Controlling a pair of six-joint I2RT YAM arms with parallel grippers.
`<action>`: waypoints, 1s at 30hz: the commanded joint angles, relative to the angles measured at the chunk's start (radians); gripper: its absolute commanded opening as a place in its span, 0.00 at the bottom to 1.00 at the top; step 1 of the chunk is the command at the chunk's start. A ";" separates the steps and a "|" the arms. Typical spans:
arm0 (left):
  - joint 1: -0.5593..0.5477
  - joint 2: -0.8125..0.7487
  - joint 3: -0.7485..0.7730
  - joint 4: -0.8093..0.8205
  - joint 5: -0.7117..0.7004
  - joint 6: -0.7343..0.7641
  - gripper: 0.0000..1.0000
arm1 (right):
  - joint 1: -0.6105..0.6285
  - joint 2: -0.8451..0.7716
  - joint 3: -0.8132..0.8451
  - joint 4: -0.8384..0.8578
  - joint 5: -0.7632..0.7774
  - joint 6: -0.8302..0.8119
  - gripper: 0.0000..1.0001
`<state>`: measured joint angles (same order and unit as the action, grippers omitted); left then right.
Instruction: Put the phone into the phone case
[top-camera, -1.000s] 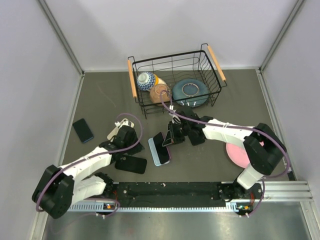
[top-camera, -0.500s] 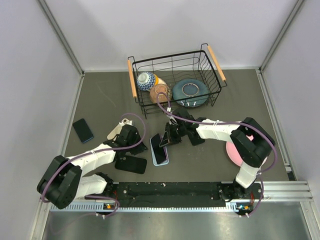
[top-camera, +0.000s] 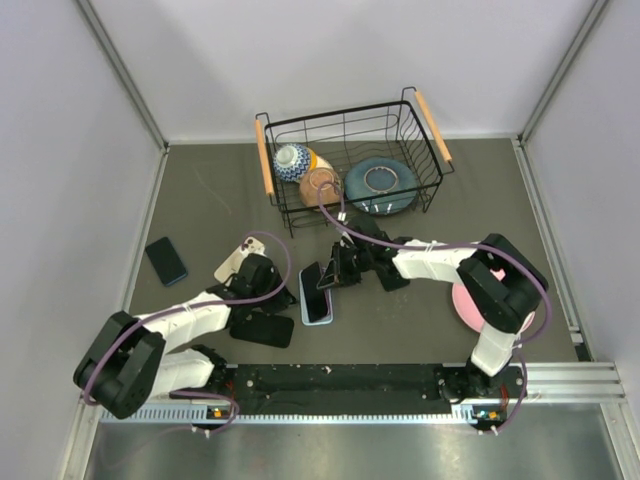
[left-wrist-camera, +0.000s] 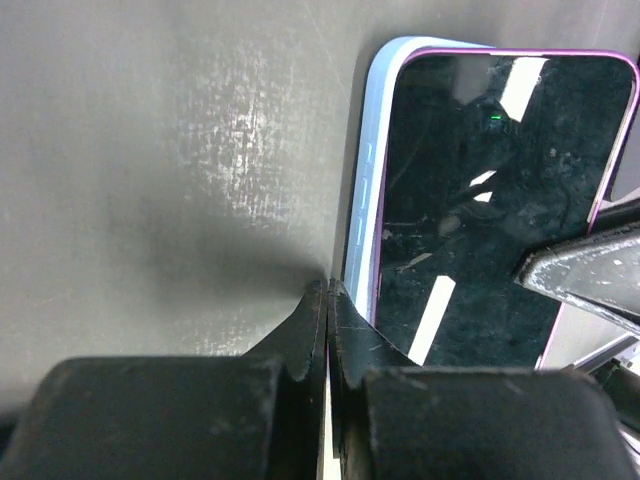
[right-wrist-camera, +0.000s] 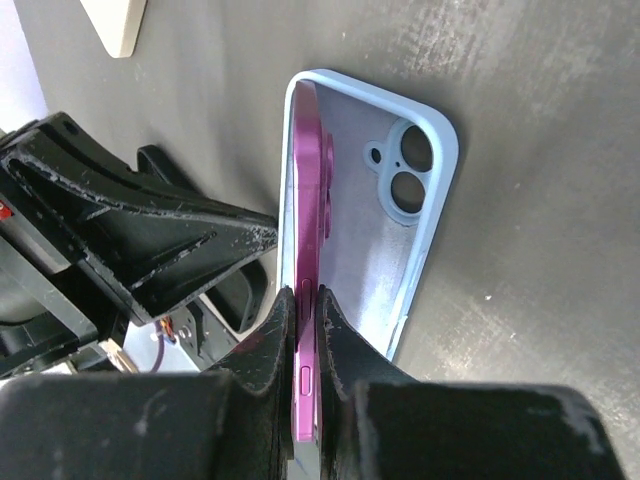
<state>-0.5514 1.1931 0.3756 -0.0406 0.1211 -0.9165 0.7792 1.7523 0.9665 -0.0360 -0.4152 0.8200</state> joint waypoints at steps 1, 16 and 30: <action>-0.007 -0.027 -0.041 0.033 0.040 -0.022 0.00 | -0.011 0.010 -0.040 0.137 -0.011 0.048 0.00; -0.067 -0.030 -0.069 0.093 0.043 -0.074 0.00 | -0.011 0.029 -0.215 0.427 -0.065 0.215 0.00; -0.150 -0.026 -0.052 0.085 -0.003 -0.120 0.00 | 0.008 0.010 -0.301 0.499 -0.030 0.277 0.00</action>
<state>-0.6586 1.1496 0.3233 0.0113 0.0654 -0.9993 0.7578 1.7618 0.6785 0.4786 -0.4431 1.0683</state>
